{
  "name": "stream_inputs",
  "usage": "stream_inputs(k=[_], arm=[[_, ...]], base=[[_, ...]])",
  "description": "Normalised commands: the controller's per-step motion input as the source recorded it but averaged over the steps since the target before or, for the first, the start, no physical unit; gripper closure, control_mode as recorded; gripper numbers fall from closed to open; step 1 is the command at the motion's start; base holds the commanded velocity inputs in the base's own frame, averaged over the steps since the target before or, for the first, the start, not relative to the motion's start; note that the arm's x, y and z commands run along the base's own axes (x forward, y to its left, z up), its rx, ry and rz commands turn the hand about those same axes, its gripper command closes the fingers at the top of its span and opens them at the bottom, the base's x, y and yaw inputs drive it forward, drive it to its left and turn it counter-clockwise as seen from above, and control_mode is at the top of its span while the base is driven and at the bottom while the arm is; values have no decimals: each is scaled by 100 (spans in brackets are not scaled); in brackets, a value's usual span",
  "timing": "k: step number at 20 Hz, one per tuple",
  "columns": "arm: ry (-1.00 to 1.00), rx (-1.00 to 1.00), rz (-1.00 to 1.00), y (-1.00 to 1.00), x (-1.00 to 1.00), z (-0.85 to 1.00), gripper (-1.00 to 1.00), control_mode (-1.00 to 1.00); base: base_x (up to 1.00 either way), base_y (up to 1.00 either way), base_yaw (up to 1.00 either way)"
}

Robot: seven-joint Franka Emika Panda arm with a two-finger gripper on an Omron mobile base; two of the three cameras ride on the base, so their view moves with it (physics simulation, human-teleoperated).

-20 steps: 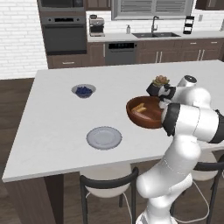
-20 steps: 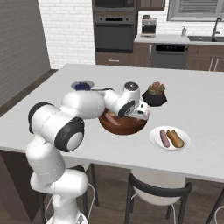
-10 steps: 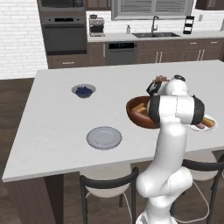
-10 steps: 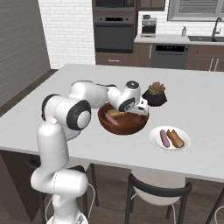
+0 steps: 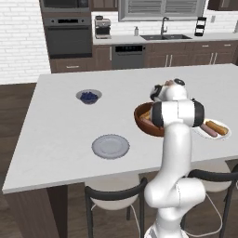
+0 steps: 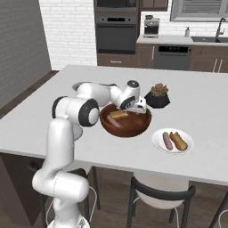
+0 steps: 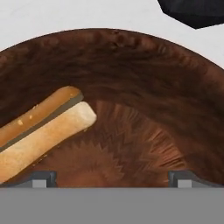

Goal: Place one bun and one sausage from the bowl on each plate.

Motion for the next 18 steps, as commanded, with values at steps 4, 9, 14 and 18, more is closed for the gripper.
stream_inputs(k=[4, 9, 14, 18], arm=[[5, -4, 25, 69, -64, 0, -100, -100], [1, -2, 26, 51, -39, -22, -100, -100], [0, 0, 24, 18, 2, -25, -100, -100], [0, 0, 17, 3, 6, -22, -100, -100]], base=[[0, 0, 0], [0, 0, 0], [0, 0, 0], [0, 0, 0]])
